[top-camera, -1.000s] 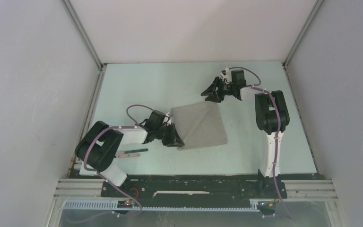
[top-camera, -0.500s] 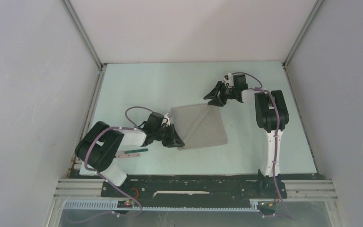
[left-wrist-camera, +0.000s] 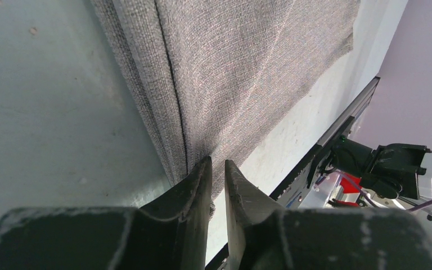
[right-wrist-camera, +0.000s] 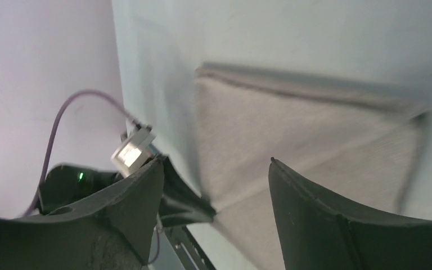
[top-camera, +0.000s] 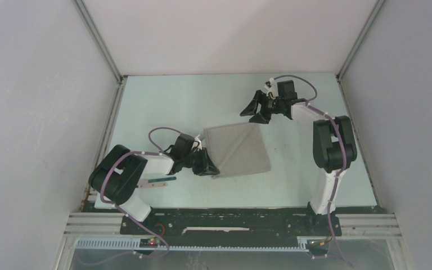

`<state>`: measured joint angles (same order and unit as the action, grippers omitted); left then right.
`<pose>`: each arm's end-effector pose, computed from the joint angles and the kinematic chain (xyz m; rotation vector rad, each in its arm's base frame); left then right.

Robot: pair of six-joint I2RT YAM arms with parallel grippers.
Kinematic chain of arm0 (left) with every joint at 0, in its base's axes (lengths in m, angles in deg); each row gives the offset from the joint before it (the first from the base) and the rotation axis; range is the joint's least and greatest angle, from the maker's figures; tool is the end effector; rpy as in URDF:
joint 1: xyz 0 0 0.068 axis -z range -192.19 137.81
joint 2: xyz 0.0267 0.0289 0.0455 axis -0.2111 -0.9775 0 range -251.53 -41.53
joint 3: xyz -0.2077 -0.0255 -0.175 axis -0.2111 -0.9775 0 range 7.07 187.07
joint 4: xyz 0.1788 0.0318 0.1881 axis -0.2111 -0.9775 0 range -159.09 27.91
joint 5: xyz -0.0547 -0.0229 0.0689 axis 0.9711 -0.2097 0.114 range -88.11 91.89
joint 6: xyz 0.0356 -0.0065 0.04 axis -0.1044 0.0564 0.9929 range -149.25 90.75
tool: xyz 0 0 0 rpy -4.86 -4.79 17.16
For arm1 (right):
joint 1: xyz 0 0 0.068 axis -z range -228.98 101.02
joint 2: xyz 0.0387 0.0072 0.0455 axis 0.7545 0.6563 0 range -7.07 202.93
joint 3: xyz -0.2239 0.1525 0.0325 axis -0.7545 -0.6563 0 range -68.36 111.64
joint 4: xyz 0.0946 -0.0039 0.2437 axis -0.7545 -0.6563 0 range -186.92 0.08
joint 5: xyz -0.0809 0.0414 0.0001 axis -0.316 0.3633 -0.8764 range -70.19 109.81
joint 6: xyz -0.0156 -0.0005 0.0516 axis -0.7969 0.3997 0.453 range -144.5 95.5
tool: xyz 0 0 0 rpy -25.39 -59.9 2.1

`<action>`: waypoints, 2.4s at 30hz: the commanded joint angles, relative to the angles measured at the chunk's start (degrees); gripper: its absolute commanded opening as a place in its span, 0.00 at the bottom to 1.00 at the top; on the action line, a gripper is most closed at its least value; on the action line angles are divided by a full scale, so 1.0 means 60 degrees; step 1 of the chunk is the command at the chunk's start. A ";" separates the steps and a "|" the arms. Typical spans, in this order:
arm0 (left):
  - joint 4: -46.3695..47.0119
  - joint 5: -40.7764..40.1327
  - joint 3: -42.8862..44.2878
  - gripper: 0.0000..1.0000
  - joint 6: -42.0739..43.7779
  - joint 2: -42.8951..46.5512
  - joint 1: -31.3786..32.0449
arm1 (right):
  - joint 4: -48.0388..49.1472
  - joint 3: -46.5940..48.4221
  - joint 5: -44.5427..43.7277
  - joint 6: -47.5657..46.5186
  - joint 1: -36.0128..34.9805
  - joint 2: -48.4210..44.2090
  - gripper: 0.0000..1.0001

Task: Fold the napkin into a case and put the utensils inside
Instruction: Smooth out the upper triangle-folded napkin at the center of the board.

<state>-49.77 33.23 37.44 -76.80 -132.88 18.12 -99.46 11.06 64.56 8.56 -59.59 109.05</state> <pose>0.2207 -0.1505 0.1138 -0.1203 2.6664 -1.2082 0.4251 0.1051 0.1806 0.0784 2.4450 1.2830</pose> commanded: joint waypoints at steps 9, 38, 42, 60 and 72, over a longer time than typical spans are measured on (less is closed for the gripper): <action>-0.0896 0.0234 0.0382 0.51 -0.0186 0.1549 -0.0122 | 0.3631 -0.3139 0.1065 0.2074 -0.2017 -0.1541 0.76; 0.0596 -0.0703 -0.0325 0.16 -0.0528 -0.0303 0.0083 | 0.8678 -0.4359 0.1702 0.4772 -0.1497 0.1121 0.71; 0.0724 -0.0725 -0.0579 0.16 -0.0628 -0.0173 0.0082 | 0.8650 -0.3950 0.1762 0.4865 -0.1220 0.1474 0.71; 0.0740 -0.0624 -0.0726 0.16 -0.0632 0.0081 0.0090 | 0.6734 -0.2252 0.1848 0.4048 0.0808 0.1967 0.72; -0.2344 -0.1316 0.1183 0.58 0.0452 0.2209 -0.0115 | -0.1008 -0.0402 -0.0271 -0.0813 0.0362 -0.1126 0.76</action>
<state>-53.33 29.77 37.52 -79.33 -126.56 18.58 -84.01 6.10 73.30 18.44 -53.98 112.98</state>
